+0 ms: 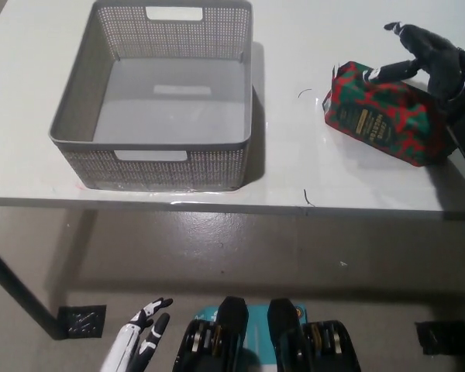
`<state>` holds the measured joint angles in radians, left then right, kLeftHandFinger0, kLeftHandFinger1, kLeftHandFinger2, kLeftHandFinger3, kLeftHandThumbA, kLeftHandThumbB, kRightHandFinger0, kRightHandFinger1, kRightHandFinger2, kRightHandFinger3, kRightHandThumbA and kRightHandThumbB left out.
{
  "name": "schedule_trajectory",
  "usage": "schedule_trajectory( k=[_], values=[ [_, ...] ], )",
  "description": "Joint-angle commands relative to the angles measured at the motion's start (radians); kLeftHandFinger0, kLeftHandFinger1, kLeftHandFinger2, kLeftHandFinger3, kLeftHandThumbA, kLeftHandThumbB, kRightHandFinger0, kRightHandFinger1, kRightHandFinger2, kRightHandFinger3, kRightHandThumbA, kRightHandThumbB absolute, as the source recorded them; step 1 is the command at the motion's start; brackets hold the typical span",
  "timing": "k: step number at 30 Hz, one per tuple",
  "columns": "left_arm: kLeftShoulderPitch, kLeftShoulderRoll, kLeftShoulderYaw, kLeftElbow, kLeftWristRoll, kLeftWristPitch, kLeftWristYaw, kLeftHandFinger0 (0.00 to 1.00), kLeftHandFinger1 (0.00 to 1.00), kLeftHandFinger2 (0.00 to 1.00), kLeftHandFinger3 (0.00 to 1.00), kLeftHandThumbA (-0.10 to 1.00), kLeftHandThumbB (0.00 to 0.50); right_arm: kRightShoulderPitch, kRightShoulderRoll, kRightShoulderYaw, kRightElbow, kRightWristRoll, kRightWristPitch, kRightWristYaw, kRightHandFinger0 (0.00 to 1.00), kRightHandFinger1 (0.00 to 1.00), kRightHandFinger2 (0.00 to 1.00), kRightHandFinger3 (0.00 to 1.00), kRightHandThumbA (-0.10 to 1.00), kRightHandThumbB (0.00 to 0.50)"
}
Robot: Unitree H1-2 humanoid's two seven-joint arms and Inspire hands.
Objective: Use the right hand to pick up a bag of coffee beans on the right hand side and place it into a container on the left hand side
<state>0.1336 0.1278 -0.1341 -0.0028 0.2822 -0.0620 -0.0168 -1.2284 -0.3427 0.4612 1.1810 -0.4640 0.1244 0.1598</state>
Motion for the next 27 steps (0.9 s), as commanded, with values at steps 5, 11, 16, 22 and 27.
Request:
schedule_trajectory(
  k=[5, 11, 16, 22, 27],
  values=[
    [-0.008, 0.01, 0.008, -0.042, -0.006, -0.013, -0.004, 1.0, 1.0, 1.0, 1.0, 1.0, 0.333, -0.069, -0.03, -0.022, 0.014, 0.017, -0.052, 0.068, 1.0, 1.0, 1.0, 1.0, 0.92, 0.5],
    [-0.018, 0.011, 0.009, -0.034, -0.005, -0.016, -0.005, 1.0, 1.0, 1.0, 1.0, 1.0, 0.322, -0.08, -0.048, -0.056, -0.015, 0.054, -0.056, 0.136, 1.0, 1.0, 1.0, 1.0, 0.94, 0.5],
    [-0.017, 0.013, 0.009, -0.036, -0.003, -0.011, -0.007, 1.0, 1.0, 1.0, 1.0, 1.0, 0.316, -0.08, -0.062, -0.094, -0.058, 0.078, -0.054, 0.193, 1.0, 1.0, 1.0, 1.0, 0.95, 0.5],
    [-0.028, 0.018, 0.011, -0.036, -0.002, -0.001, -0.018, 1.0, 1.0, 1.0, 1.0, 1.0, 0.325, -0.092, -0.078, -0.121, -0.092, 0.088, -0.051, 0.236, 1.0, 1.0, 1.0, 1.0, 0.98, 0.5],
    [-0.029, 0.017, 0.014, -0.038, -0.006, 0.001, -0.019, 1.0, 1.0, 1.0, 1.0, 1.0, 0.332, -0.077, -0.081, -0.123, -0.122, 0.079, -0.044, 0.26, 1.0, 1.0, 1.0, 1.0, 0.96, 0.5]
  ],
)
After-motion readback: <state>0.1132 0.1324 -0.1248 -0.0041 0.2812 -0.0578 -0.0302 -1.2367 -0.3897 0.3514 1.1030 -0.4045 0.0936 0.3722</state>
